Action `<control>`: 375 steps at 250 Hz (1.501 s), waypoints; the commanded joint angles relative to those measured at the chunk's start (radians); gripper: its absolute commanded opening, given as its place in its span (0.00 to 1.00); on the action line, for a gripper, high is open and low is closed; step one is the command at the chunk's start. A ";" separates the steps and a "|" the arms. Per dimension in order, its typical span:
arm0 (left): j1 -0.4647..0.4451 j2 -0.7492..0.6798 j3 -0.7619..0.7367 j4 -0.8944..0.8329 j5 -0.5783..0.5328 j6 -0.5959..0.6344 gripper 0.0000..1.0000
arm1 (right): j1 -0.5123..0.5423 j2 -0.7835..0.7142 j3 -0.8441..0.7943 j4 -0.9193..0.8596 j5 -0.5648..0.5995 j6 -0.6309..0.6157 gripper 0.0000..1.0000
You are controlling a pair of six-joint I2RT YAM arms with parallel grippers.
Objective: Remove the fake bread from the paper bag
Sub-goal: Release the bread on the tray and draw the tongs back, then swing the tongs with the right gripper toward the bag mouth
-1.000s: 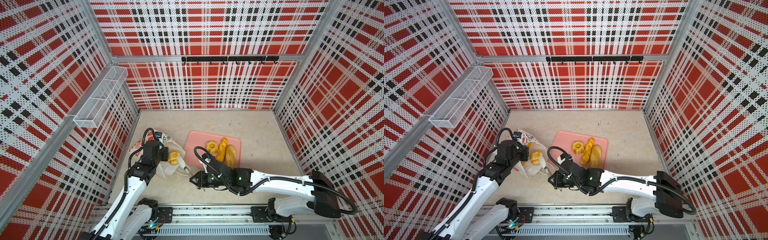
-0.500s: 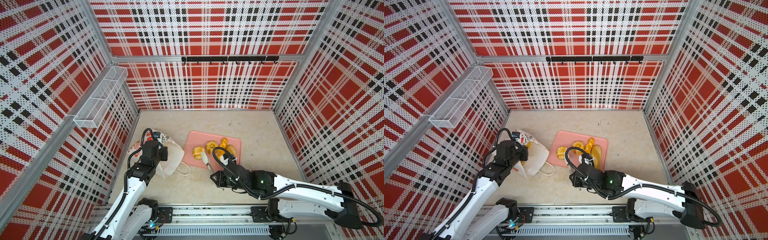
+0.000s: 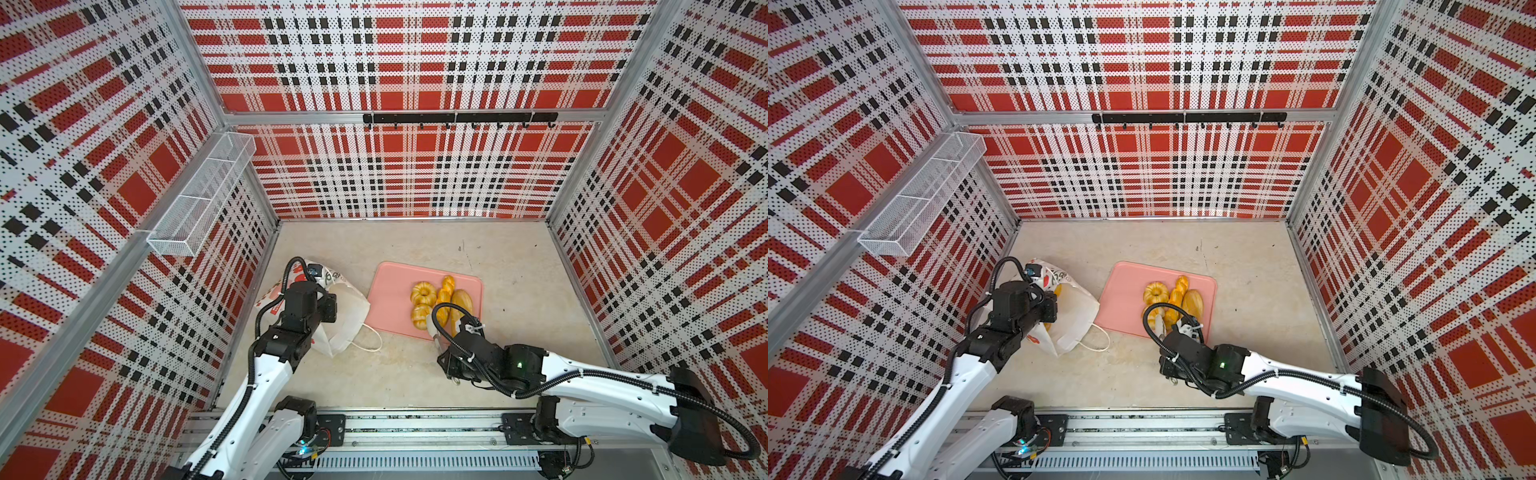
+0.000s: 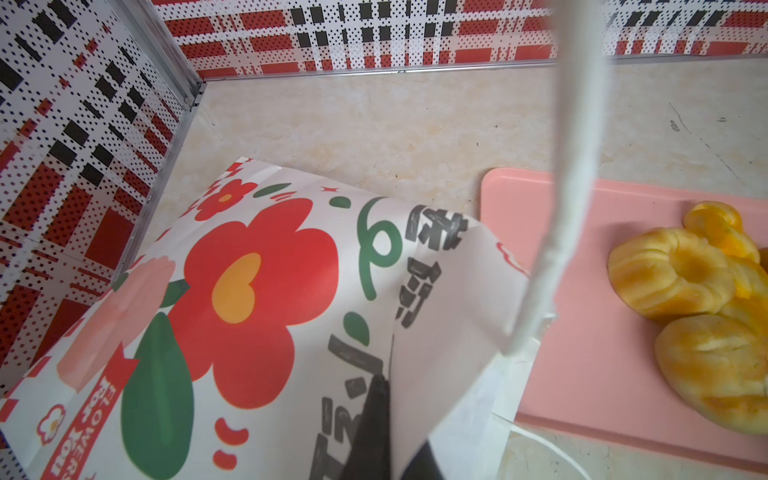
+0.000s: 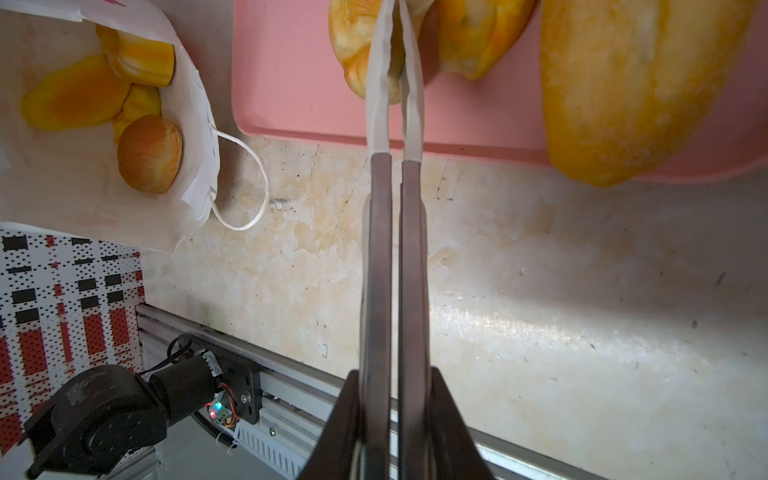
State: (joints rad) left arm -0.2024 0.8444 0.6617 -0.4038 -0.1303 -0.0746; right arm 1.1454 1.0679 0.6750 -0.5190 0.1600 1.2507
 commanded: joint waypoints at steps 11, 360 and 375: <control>0.000 -0.015 -0.007 0.026 0.023 -0.021 0.00 | -0.026 -0.001 -0.020 0.092 -0.026 0.010 0.00; -0.014 -0.032 -0.008 0.011 0.008 -0.021 0.00 | -0.046 0.351 0.414 0.080 -0.146 -0.267 0.05; -0.013 -0.031 -0.008 0.013 0.004 -0.024 0.00 | -0.053 0.399 0.440 0.074 -0.151 -0.276 0.03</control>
State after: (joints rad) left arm -0.2111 0.8291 0.6617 -0.4046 -0.1165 -0.0746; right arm 1.0992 1.4040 1.0424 -0.4824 0.0067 1.0073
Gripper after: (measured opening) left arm 0.051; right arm 0.243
